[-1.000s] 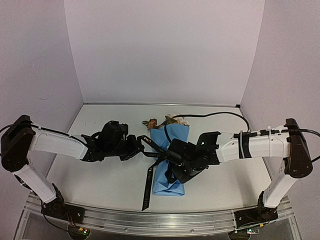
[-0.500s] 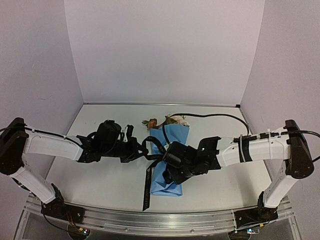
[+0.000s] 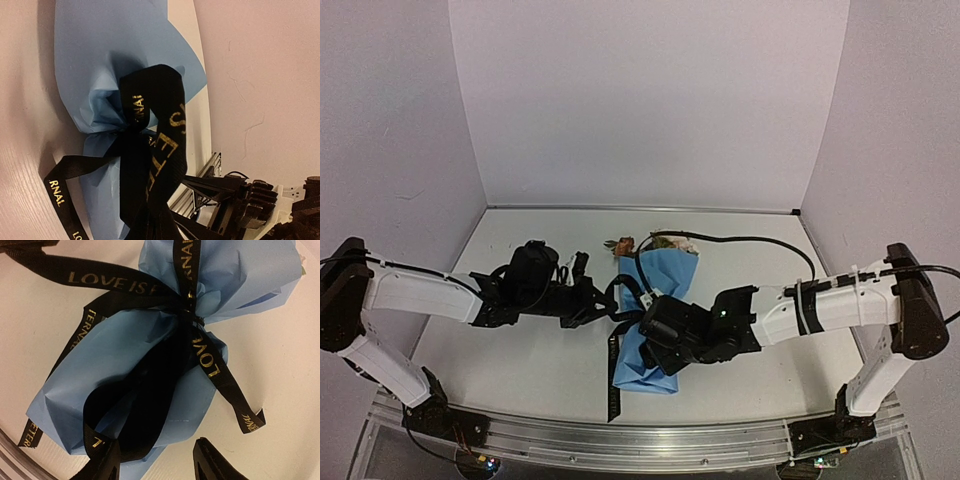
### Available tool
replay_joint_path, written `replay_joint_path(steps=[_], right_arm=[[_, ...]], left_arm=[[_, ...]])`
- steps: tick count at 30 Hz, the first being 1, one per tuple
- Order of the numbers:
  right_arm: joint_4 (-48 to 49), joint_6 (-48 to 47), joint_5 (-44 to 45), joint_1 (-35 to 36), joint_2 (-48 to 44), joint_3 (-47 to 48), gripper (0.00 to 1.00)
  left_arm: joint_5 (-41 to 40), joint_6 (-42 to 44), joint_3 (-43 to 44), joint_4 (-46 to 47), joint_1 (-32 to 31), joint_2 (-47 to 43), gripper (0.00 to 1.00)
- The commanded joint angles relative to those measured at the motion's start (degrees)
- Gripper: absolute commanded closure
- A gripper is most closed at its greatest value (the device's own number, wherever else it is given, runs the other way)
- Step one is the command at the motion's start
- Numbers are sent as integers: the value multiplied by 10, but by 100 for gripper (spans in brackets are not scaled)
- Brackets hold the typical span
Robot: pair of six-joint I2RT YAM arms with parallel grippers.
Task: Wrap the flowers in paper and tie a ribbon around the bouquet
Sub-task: Tie the ribbon around the folded bouquet.
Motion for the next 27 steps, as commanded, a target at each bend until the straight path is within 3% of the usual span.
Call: replay_joint_path(steps=[1, 14, 27], right_arm=[[73, -38, 21, 7, -23, -24, 49], [98, -56, 74, 42, 8, -18, 48], [202, -125, 32, 47, -20, -53, 48]], left_arm=[[55, -28, -21, 49, 7, -32, 100], [96, -100, -68, 127, 15, -45, 100], [108, -210, -119, 224, 16, -49, 100]])
